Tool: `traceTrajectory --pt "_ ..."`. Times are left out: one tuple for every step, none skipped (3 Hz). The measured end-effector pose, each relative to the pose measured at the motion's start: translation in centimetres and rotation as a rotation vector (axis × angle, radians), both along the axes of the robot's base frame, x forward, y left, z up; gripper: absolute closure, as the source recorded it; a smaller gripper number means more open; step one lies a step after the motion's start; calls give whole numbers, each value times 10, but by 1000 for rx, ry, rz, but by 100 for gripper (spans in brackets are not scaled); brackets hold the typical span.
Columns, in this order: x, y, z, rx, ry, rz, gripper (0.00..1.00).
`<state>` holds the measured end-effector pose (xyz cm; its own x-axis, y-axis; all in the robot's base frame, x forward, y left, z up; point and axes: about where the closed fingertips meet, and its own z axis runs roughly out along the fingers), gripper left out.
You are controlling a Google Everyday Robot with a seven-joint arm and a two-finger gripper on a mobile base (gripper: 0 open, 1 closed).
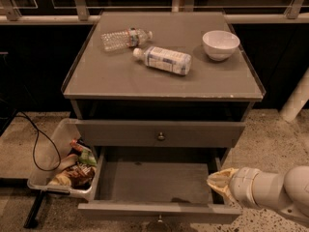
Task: Close middle drawer
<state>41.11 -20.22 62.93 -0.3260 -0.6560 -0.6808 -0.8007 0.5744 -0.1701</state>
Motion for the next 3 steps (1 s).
traceTrajectory --pt "-14 1 -27 -22 30 4 100" --pt "-33 0 -71 -49 58 -16 100" --pt "-50 -2 -124 -95 72 -27 100"
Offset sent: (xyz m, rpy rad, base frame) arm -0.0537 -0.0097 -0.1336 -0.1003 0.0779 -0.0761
